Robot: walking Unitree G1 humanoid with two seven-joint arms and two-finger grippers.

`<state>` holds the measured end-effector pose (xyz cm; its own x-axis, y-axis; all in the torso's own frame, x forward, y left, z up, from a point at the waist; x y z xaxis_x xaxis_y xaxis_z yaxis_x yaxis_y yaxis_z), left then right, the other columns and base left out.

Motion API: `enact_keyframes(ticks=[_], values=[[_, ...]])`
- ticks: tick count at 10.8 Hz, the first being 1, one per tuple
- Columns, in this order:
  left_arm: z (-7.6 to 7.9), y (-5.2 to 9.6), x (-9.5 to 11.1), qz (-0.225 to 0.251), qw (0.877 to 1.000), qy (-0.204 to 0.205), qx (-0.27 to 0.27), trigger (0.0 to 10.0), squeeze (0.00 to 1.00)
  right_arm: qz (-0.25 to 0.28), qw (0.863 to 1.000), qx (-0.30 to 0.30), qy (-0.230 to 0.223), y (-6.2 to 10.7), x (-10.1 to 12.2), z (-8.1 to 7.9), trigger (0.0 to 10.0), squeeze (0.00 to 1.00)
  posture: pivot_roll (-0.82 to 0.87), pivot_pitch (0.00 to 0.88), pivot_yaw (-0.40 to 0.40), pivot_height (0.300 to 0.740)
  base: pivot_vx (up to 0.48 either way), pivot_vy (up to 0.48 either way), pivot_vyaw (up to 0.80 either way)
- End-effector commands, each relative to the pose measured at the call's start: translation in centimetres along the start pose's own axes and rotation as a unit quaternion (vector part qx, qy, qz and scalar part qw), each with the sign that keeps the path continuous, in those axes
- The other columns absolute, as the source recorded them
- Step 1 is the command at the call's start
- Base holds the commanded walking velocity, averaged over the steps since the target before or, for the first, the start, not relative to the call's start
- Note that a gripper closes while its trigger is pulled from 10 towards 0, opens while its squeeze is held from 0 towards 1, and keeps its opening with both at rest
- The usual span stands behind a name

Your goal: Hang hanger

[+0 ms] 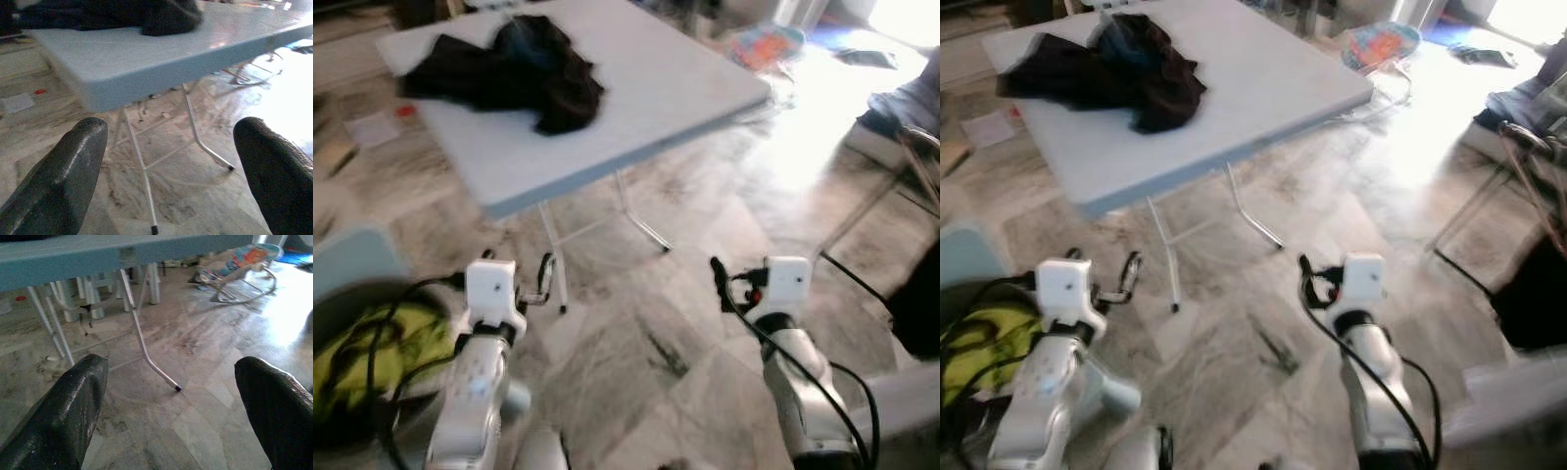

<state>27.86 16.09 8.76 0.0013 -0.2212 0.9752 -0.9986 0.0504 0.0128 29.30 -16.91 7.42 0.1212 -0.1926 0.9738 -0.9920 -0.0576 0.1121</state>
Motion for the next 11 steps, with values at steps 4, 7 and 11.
enact_keyframes(ticks=[4, 7, 11], values=[[0.07, 0.14, -0.80, -0.023, 0.999, -0.023, -0.001, 10.0, 0.00, 0.001, 1.000, 0.022, 0.003, -0.20, 0.38, -0.62, 10.0, 0.00, 0.01, 0.075, -0.065, 0.740, 0.000, 0.000, 0.80], [0.12, 0.07, -0.85, -0.025, 0.999, -0.023, -0.001, 10.0, 0.00, -0.003, 1.000, 0.021, 0.003, -0.25, 0.23, -0.59, 10.0, 0.00, 0.01, 0.074, -0.067, 0.740, 0.000, 0.000, 0.80], [-0.57, -0.34, -0.66, -0.020, 0.999, -0.026, 0.017, 10.0, 0.00, 0.005, 1.000, 0.015, -0.008, -0.38, 0.38, -0.36, 10.0, 0.00, 0.01, 0.075, -0.067, 0.740, 0.000, 0.000, 0.40]])
Point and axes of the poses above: a point about 5 cm out from each wrist's last joint towards the gripper, its own y axis pointing back from the gripper into the wrist, its own x axis along the axis of the wrist's last joint, z = x × y, the point moved 3 cm from there along -y, pointing out of the wrist towards the gripper, and after that the axes turned 8 degrees about -y, right-handed, at the moved point
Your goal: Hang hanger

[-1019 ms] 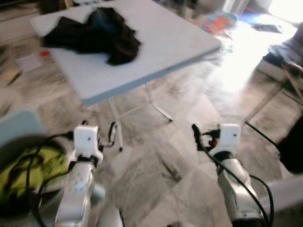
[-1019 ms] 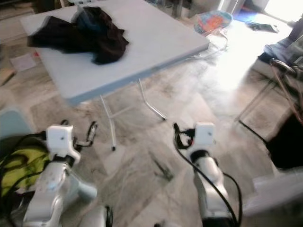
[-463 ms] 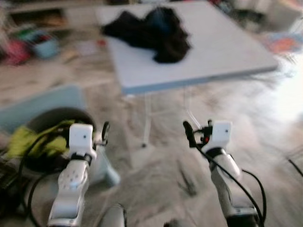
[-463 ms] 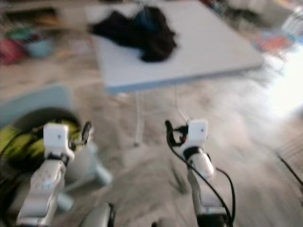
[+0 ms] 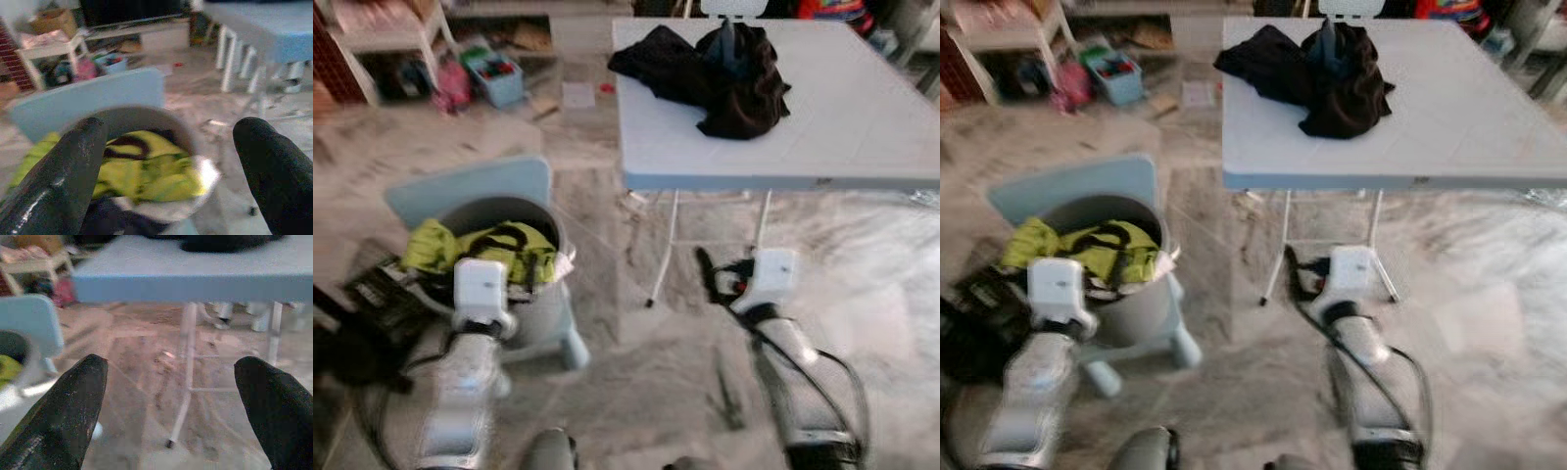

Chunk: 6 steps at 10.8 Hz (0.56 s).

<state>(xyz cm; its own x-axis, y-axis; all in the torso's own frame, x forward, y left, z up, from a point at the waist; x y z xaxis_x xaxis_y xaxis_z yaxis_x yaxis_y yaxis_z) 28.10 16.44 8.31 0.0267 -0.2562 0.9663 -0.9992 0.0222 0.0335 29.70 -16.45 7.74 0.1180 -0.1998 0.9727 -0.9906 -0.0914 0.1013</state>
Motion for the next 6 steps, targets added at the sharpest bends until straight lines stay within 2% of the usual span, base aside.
enact_keyframes(ticks=[1, 6], values=[[-0.2, -0.1, 0.4, 0.011, 1.000, -0.004, -0.005, 10.0, 0.00, 0.004, 1.000, -0.001, -0.002, -0.1, 0.2, 0.1, 10.0, 0.00, 0.01, 0.076, -0.068, 0.740, 0.000, 0.000, 0.00], [0.3, -0.3, 0.7, 0.022, 1.000, -0.007, -0.014, 10.0, 0.00, 0.014, 0.998, 0.042, 0.042, -0.3, 0.5, -1.5, 10.0, 0.00, 0.01, 0.074, -0.080, 0.740, 0.351, 0.272, 0.00]])
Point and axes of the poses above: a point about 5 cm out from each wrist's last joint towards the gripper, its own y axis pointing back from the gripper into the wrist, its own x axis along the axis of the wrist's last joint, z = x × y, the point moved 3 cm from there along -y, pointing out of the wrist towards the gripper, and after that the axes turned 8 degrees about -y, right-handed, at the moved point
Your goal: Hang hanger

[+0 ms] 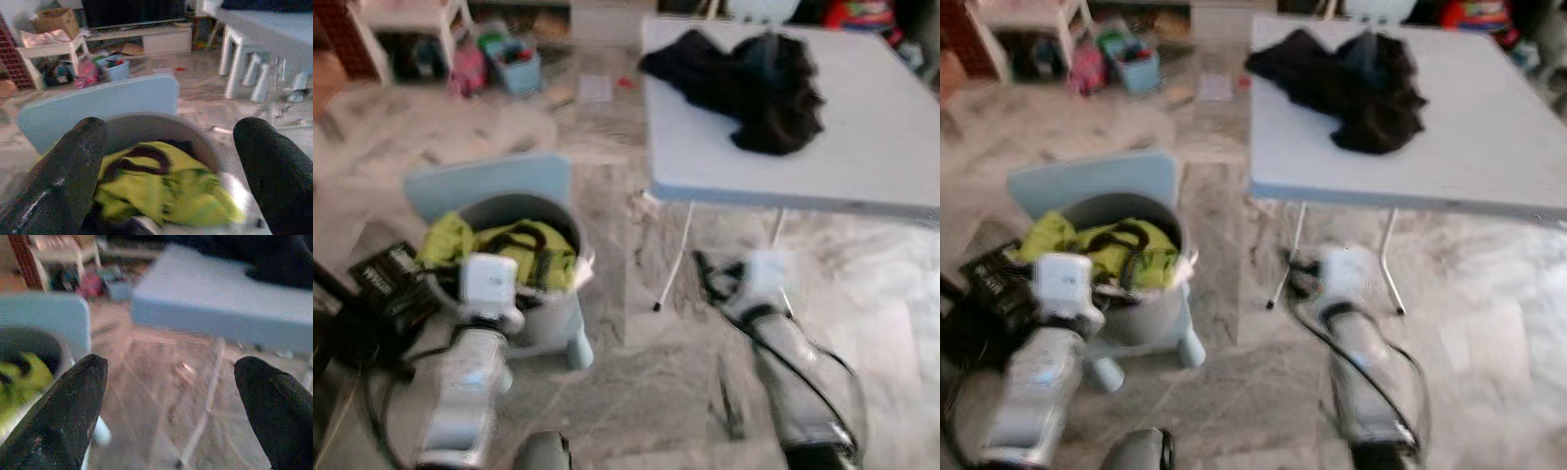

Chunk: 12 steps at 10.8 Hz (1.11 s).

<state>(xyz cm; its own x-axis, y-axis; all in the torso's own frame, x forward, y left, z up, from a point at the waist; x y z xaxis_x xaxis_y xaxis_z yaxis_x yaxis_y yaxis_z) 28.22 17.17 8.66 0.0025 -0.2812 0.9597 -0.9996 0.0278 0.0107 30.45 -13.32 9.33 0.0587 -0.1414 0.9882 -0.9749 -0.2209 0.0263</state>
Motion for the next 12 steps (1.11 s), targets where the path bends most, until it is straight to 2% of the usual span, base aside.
enact_keyframes(ticks=[1, 3, 7, 9, 12], values=[[1.1, -0.2, 0.5, 0.010, 1.000, 0.006, -0.012, 10.0, 0.00, -0.011, 1.000, -0.021, 0.014, 0.8, -0.5, 1.6, 10.0, 0.00, 0.01, 0.074, -0.083, 0.740, 0.416, 0.000, 0.00], [1.1, -0.2, 0.5, 0.009, 1.000, 0.002, -0.008, 10.0, 0.00, -0.010, 1.000, -0.019, 0.017, 0.7, -0.4, 1.6, 10.0, 0.00, 0.01, 0.073, -0.085, 0.740, 0.414, 0.000, 0.00], [0.4, -0.6, 0.1, -0.007, 1.000, -0.014, 0.026, 10.0, 0.00, -0.006, 1.000, -0.011, 0.026, 0.3, -0.3, 1.5, 10.0, 0.00, 0.02, 0.066, -0.085, 0.740, 0.000, 0.000, 0.00], [-0.1, -0.8, -0.1, -0.013, 0.999, -0.020, 0.040, 10.0, 0.00, -0.001, 0.999, 0.004, 0.044, 0.3, -0.1, 1.0, 10.0, 0.00, 0.02, 0.066, -0.085, 0.740, 0.000, 0.000, 0.79], [-1.1, -1.4, -1.2, -0.043, 0.997, -0.029, 0.054, 10.0, 0.00, -0.003, 0.999, -0.002, 0.040, 0.4, -0.3, 1.1, 10.0, 0.00, 0.02, 0.071, -0.085, 0.740, 0.000, 0.000, 0.76]])
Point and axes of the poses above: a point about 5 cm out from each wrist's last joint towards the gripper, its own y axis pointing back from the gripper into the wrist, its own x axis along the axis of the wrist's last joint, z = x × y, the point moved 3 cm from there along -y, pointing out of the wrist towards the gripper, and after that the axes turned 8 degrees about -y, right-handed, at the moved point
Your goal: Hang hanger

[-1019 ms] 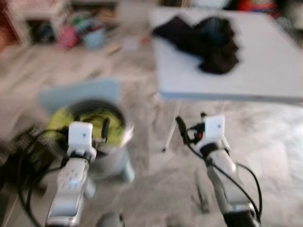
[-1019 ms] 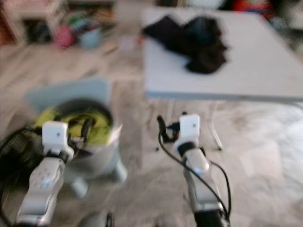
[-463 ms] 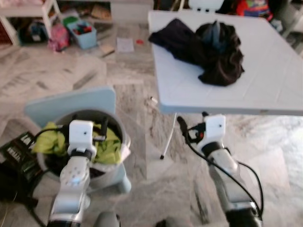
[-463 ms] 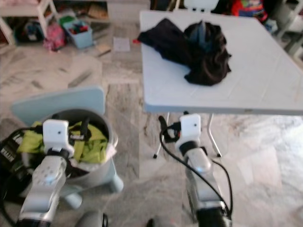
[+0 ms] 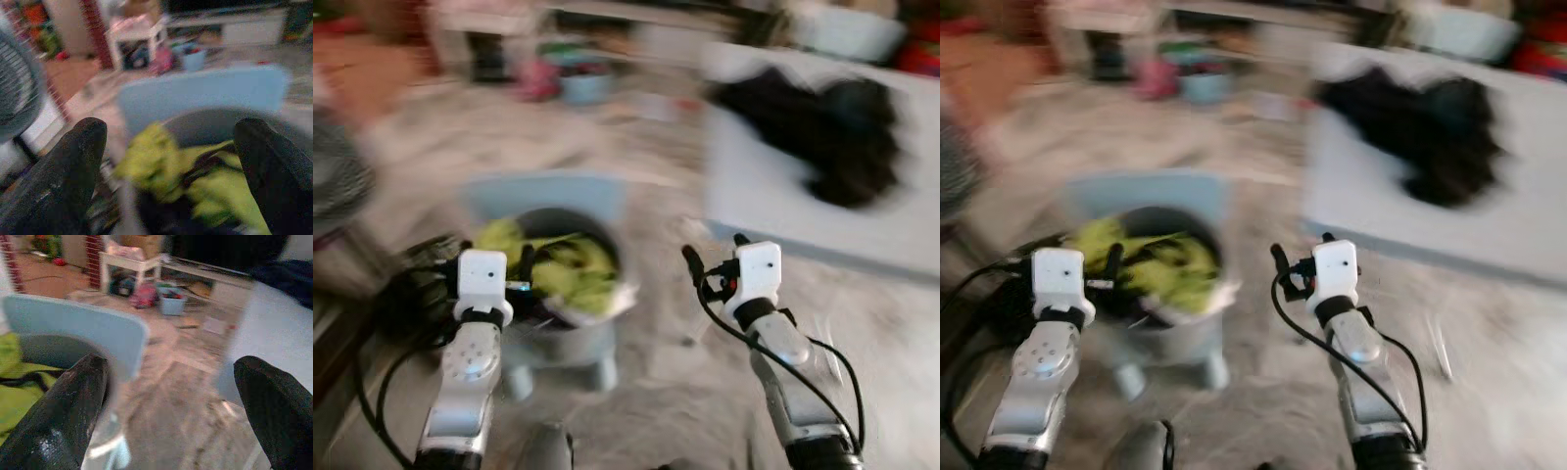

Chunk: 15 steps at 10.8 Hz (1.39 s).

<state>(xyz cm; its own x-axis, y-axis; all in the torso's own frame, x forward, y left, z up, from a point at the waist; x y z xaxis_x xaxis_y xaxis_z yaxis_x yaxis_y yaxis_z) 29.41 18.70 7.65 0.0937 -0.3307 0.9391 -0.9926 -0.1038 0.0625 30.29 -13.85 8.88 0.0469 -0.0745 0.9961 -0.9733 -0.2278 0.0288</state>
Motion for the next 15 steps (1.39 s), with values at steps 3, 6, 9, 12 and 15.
enact_keyframes(ticks=[3, 6, 9, 12, 15], values=[[-0.7, -0.8, -0.3, -0.022, 1.000, 0.005, 0.008, 10.0, 0.00, -0.004, 1.000, -0.014, 0.004, 0.3, -0.1, 0.9, 10.0, 0.00, 0.01, 0.079, -0.086, 0.740, 0.000, 0.000, 0.00], [0.0, -1.1, -1.4, -0.073, 0.996, 0.053, -0.022, 10.0, 0.00, -0.006, 1.000, -0.017, 0.004, 0.4, -0.2, 0.9, 10.0, 0.00, 0.01, 0.082, -0.086, 0.740, 0.000, 0.000, 0.00], [0.7, -2.3, -0.5, -0.078, 0.994, 0.063, -0.043, 10.0, 0.00, -0.008, 1.000, -0.013, 0.019, 0.9, 0.0, 1.0, 10.0, 0.00, -0.02, 0.108, -0.090, 0.740, 0.000, 0.000, 0.00], [2.0, -1.4, 0.4, -0.034, 0.994, 0.073, -0.079, 10.0, 0.00, -0.012, 1.000, -0.019, 0.008, 1.7, -0.2, 1.3, 10.0, 0.00, -0.03, 0.118, -0.090, 0.740, 0.000, 0.000, 0.00], [1.9, 0.8, 0.7, -0.005, 0.992, 0.074, -0.099, 10.0, 0.00, -0.005, 1.000, -0.005, 0.017, 1.5, 0.2, 0.6, 10.0, 0.00, -0.01, 0.114, -0.093, 0.740, 0.087, 0.000, 0.00]])
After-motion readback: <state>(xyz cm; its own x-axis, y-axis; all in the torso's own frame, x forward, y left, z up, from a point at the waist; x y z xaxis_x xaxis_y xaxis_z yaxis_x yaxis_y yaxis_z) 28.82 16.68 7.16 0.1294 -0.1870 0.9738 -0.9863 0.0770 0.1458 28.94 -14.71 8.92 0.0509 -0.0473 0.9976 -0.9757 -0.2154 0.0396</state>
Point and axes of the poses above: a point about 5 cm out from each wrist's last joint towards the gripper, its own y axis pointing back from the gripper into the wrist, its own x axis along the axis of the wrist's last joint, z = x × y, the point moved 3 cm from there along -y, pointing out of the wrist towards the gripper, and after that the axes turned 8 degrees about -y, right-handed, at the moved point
